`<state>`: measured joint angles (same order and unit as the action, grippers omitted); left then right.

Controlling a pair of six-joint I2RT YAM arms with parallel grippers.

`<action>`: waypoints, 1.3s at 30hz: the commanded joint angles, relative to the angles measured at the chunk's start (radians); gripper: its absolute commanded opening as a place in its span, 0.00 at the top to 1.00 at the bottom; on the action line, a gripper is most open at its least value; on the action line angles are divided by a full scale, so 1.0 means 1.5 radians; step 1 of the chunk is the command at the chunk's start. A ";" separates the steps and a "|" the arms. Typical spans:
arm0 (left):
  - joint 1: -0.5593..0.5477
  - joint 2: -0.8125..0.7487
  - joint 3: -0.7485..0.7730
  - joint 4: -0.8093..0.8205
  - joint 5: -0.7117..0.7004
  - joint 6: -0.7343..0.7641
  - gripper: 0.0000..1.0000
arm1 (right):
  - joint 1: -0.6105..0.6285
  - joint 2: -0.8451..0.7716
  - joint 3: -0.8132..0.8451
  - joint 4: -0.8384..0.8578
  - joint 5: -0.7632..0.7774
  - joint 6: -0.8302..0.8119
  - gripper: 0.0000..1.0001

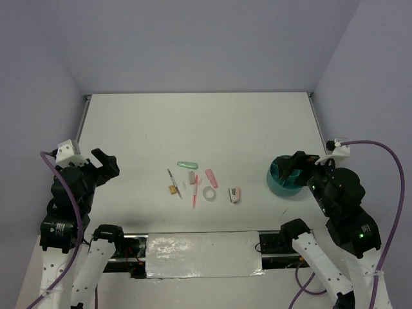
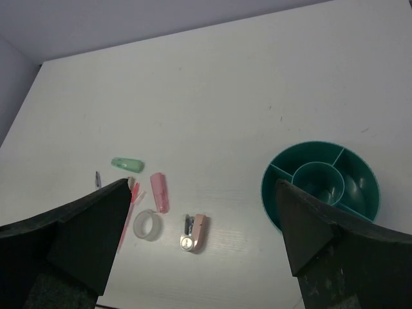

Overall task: Sort the stationery into containers
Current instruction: Pick up the stationery from the center of the board.

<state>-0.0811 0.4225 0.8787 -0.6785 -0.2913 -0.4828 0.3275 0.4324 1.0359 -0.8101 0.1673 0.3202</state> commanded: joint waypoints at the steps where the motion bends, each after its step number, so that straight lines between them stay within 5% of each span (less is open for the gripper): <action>1: -0.002 0.001 0.003 0.025 -0.006 -0.010 0.01 | 0.003 -0.001 0.023 0.001 0.002 -0.009 0.00; 10: -0.002 0.000 -0.001 0.030 0.008 -0.006 0.01 | 0.003 0.012 -0.005 0.097 -0.140 0.012 0.00; 15: -0.002 0.016 -0.001 0.031 0.012 -0.003 0.01 | 0.016 0.178 0.025 0.119 -0.255 0.037 0.00; 21: -0.003 0.033 0.001 0.030 0.015 -0.001 0.01 | 0.169 0.397 0.098 0.114 -0.042 0.030 0.00; 25: -0.004 0.044 0.000 0.033 0.023 0.002 0.01 | 0.196 0.513 0.116 0.137 -0.043 0.019 0.02; 34: -0.005 0.058 0.000 0.036 0.039 0.007 0.01 | 0.253 0.752 0.147 0.174 -0.039 -0.015 0.30; 39: -0.008 0.056 -0.001 0.036 0.038 0.007 0.01 | 0.292 0.822 0.170 0.170 -0.011 -0.019 0.32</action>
<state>-0.0879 0.5068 0.8768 -0.6724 -0.2455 -0.4767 0.7380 1.6470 1.2297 -0.5835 0.1093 0.3126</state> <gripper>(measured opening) 0.993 0.686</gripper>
